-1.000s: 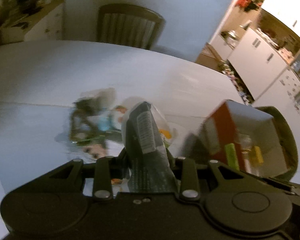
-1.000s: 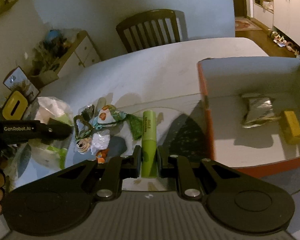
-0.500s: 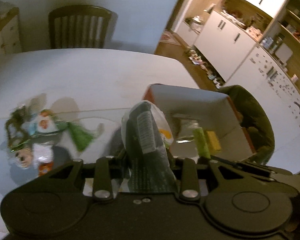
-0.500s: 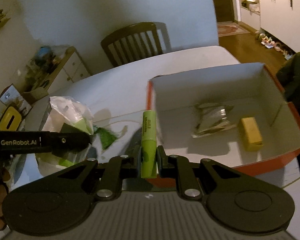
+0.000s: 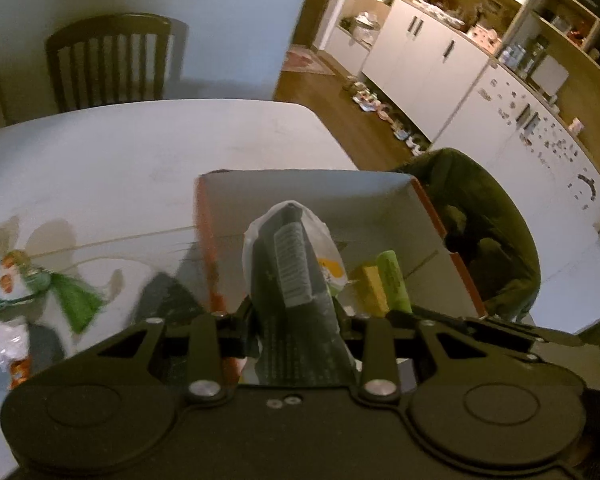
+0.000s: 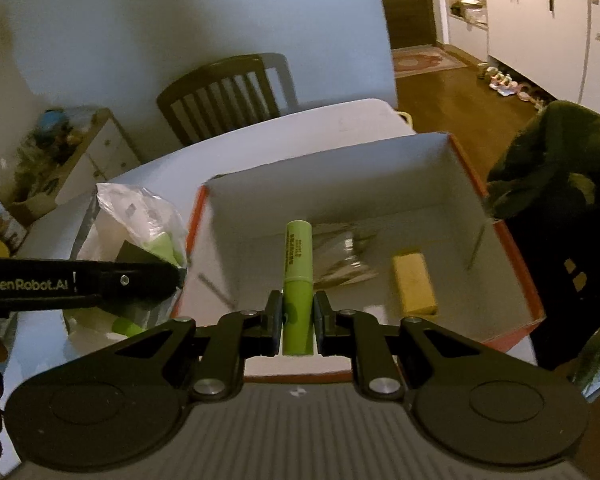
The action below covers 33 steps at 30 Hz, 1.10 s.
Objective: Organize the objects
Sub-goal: 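Carry plastic bag and highlighter into the cardboard box and open both tools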
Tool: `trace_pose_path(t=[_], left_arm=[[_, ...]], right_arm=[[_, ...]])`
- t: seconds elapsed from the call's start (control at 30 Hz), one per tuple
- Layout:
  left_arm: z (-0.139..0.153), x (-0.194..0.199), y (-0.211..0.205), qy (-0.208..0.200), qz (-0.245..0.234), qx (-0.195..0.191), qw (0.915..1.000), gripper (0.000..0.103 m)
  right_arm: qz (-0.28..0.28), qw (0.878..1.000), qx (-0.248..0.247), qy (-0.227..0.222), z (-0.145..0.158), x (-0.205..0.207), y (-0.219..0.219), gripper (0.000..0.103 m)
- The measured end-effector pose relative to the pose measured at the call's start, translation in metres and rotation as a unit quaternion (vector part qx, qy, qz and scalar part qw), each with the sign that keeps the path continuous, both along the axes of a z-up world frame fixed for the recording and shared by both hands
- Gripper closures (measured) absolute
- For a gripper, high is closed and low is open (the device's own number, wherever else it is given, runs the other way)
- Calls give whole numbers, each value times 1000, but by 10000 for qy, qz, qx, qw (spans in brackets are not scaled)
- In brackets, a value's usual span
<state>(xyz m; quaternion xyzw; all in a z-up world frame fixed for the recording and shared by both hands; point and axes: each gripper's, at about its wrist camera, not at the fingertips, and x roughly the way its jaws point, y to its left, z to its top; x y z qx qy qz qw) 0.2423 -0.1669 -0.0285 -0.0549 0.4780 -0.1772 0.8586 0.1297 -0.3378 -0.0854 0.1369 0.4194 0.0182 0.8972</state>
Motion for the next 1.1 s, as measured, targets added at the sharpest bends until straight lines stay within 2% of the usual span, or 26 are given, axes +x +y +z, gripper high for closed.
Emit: trace_pose_path(t=[0.27,0.6,0.83,1.1], left_arm=[[-18,23,-44,155,-204,152,9996,70],[-63,44,-86,567,-331,542,9964,70],[-85,54,-100,773,-390,658,9941,69],[-105,63,-99,1024,-329,715,9916,69]], right_arm=[[-212,9992,-294,174,-20,30,-35,88],[-126,9961,-707,506,-51,76,-47,88],[-121,9938,-787,774,-69,103,-56,88],[25,9922,-828,932,-81,115,-56,88]])
